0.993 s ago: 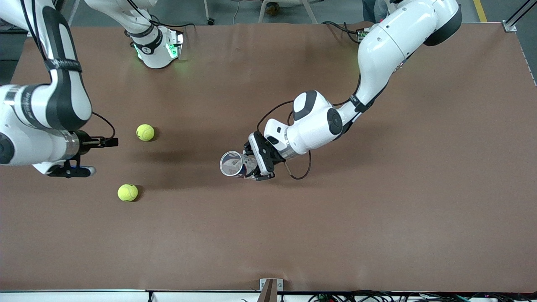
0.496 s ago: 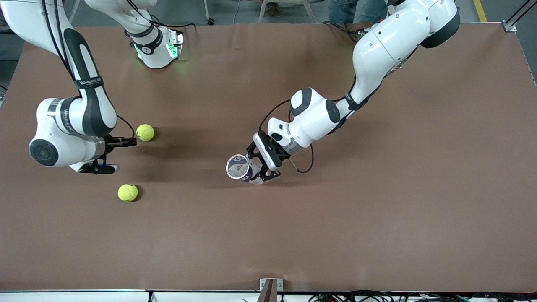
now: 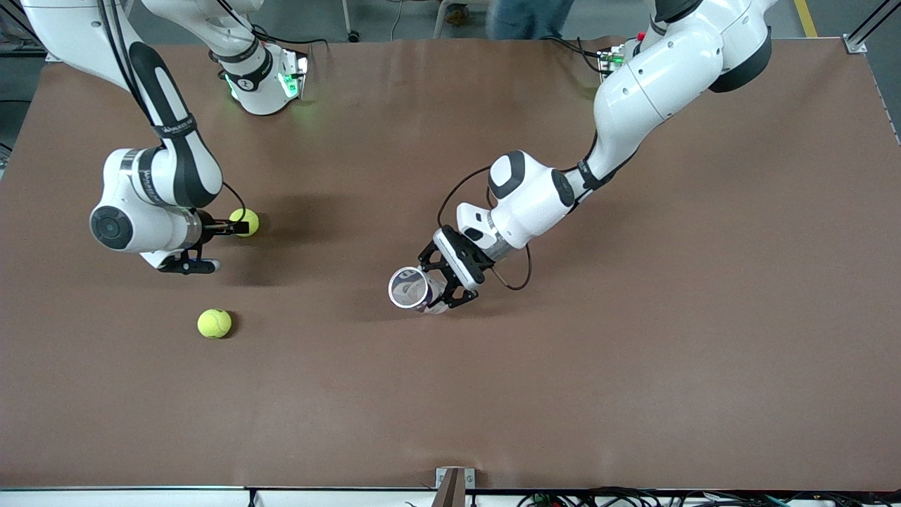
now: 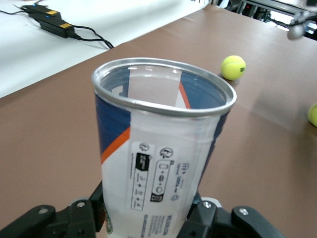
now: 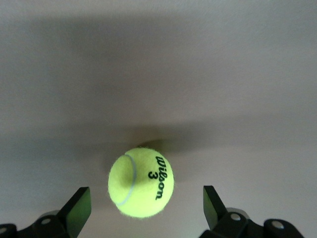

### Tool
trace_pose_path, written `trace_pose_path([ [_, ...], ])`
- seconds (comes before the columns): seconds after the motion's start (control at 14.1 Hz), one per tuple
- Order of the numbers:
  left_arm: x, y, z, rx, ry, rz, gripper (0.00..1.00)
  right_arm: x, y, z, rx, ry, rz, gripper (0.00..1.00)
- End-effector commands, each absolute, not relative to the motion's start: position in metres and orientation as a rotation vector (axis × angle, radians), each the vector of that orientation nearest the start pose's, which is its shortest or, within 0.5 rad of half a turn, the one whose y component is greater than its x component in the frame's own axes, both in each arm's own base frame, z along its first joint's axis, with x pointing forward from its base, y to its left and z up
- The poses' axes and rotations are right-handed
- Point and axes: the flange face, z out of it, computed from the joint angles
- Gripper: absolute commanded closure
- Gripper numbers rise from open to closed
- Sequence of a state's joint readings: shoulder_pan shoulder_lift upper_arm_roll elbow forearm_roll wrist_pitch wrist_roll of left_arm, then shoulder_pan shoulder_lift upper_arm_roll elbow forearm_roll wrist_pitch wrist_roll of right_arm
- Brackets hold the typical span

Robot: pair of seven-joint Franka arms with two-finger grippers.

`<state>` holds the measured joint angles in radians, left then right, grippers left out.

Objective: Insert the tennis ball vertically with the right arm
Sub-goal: 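Grasp the nearer tennis ball with the right gripper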

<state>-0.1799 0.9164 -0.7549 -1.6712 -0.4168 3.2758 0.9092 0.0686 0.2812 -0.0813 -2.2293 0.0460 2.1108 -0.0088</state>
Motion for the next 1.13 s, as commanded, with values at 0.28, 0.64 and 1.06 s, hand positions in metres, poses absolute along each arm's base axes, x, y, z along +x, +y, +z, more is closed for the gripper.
trace_pose_path([
  [0.28, 0.532, -0.466, 0.224, 2.140, -1.092, 1.054, 0.37, 0.479, 0.003, 0.214, -3.031, 0.094, 0.600, 0.00],
  [0.64, 0.525, -0.468, 0.219, 2.128, -1.112, 1.054, 0.35, 0.474, 0.002, 0.201, -3.039, 0.098, 0.584, 0.00],
  [1.06, 0.525, -0.460, 0.213, 2.142, -1.110, 1.040, 0.30, 0.470, 0.000, 0.184, -3.030, 0.107, 0.638, 0.00],
])
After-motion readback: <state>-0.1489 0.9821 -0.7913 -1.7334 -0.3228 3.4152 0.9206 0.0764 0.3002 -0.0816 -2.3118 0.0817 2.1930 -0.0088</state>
